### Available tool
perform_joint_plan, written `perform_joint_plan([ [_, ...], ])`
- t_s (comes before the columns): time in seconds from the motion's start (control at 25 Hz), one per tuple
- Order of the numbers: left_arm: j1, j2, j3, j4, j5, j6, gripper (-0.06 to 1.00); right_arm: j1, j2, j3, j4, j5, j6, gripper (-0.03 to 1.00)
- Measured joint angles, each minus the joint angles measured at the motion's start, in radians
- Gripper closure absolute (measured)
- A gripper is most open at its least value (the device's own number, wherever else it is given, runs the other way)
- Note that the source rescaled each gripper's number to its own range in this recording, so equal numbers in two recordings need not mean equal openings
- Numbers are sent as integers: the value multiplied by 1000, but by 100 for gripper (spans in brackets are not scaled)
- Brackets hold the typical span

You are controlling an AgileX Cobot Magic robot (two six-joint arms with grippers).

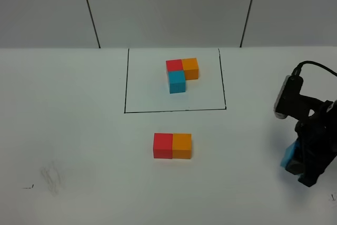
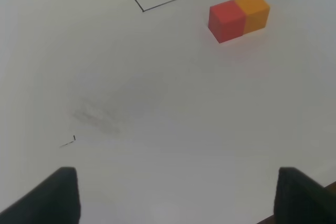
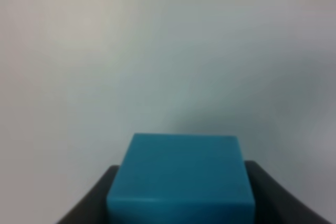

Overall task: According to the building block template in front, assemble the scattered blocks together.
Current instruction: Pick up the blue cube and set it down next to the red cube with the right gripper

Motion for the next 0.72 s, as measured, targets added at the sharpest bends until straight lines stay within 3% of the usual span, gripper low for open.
perform_joint_plan([
  [0.2,0,0,0,0,0,0,10,98,-20,-11,59,100,346,77],
  [0.36,0,0,0,0,0,0,10,195,-25,-11,79,134,550,77],
  [0.6,0,0,0,0,0,0,10,332,-43,-11,83,79,826,77],
  [0.72,0,0,0,0,0,0,10,374,-44,-11,79,31,901,77],
])
